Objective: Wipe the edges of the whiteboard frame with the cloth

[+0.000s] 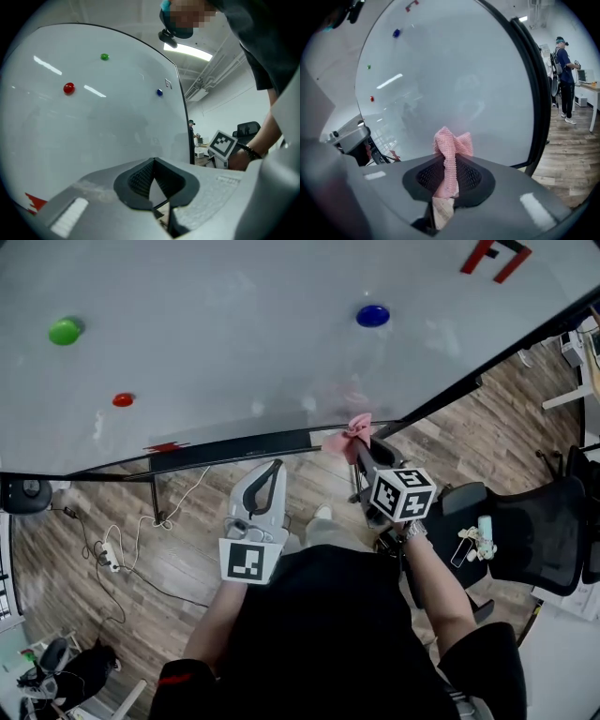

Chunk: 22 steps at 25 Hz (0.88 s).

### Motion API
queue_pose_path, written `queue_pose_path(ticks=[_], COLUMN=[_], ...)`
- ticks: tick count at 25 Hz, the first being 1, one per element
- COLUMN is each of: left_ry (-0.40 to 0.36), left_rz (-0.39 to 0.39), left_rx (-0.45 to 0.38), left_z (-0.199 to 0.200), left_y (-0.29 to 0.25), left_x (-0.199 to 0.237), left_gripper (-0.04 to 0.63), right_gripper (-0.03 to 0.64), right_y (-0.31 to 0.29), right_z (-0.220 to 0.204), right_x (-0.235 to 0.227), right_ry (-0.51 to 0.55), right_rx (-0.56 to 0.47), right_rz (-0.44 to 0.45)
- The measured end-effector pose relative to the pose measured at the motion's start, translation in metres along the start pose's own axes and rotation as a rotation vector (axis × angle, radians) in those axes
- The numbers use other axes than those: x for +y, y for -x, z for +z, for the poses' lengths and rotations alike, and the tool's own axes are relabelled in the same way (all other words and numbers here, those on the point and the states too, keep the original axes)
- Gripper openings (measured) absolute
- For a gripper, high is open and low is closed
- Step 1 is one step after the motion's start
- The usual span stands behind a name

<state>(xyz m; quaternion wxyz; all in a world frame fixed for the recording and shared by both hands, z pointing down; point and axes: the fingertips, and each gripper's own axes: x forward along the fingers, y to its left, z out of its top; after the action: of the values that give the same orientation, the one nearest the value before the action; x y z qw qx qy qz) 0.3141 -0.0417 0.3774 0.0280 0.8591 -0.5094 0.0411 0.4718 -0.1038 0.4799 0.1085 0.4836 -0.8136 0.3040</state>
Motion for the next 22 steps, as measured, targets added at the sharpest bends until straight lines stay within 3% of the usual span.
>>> queue_pose_path(ticks=[4,13,22], left_ry=[0.02,0.032,-0.007], left_rz=[0.058,0.095,0.113], left_rx=[-0.002,-0.024,-0.115], left_z=[0.004,0.023,0.063], left_y=[0.02,0.079,0.126], left_x=[0.038,0.085,0.125], left_gripper=[0.0,0.0,0.0], right_gripper=[0.052,0.052,0.052], right_y=[-0.002,0.027,0.051], right_z=[0.018,0.047,0.069], right_x=[0.059,0.179,0.254], right_ry=[0.057,0.068,0.168], right_rx=[-0.064,-0.235,-0.38], right_rz=[0.039,0.12,0.104])
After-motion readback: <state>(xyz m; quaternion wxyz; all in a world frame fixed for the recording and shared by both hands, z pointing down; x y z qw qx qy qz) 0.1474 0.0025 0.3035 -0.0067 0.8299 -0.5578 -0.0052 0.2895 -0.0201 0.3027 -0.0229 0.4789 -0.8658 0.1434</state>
